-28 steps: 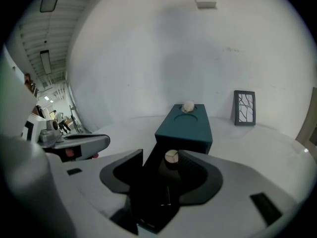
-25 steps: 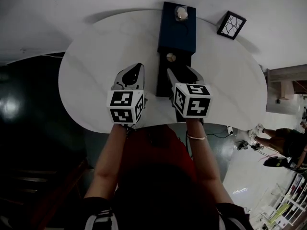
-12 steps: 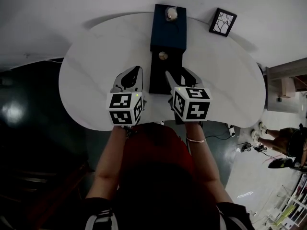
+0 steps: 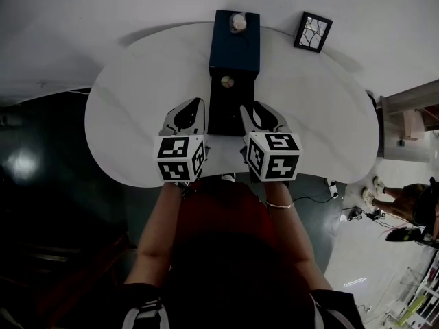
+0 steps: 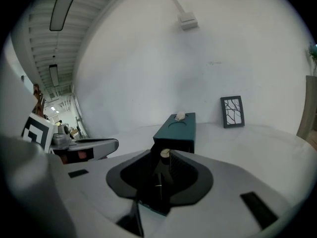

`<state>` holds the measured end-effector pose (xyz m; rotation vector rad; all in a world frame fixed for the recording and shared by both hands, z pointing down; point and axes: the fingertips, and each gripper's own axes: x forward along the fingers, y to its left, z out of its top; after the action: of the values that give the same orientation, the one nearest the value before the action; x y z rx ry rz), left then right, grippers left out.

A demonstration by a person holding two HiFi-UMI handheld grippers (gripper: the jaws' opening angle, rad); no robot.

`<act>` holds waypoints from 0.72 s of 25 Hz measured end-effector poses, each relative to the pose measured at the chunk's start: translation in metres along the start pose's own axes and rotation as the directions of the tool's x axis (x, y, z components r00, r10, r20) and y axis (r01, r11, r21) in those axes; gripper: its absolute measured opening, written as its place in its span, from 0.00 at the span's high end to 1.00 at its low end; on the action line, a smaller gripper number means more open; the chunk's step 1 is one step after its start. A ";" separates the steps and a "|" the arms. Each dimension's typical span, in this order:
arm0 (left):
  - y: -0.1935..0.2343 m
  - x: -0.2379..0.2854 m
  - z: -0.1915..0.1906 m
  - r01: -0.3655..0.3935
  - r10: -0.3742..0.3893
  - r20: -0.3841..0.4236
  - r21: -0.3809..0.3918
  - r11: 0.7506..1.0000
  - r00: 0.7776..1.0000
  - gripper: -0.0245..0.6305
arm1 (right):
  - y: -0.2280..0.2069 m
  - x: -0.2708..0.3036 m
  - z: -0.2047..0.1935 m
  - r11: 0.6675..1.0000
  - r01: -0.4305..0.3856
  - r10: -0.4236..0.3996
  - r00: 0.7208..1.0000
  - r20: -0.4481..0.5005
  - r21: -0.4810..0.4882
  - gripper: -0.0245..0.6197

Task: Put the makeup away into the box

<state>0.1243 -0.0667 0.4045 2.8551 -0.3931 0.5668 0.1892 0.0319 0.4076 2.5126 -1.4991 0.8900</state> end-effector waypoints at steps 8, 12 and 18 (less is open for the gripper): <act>-0.011 -0.004 0.000 0.002 -0.002 0.007 0.007 1.000 1.000 0.93 | -0.005 -0.016 0.001 1.000 -0.008 0.009 0.999 0.034 -0.023 0.91; -0.014 -0.007 0.003 -0.002 0.002 0.019 0.008 1.000 1.000 0.93 | -0.004 -0.023 0.005 0.999 -0.021 0.023 0.998 0.065 -0.028 0.93; -0.016 -0.013 0.008 -0.004 0.003 0.033 0.015 1.000 0.999 0.93 | -0.008 -0.032 0.011 1.000 -0.022 0.023 0.994 0.107 -0.012 0.94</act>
<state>0.1203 -0.0505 0.3899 2.8817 -0.4008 0.5265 0.1893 0.0571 0.3833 2.5789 -1.5604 0.7594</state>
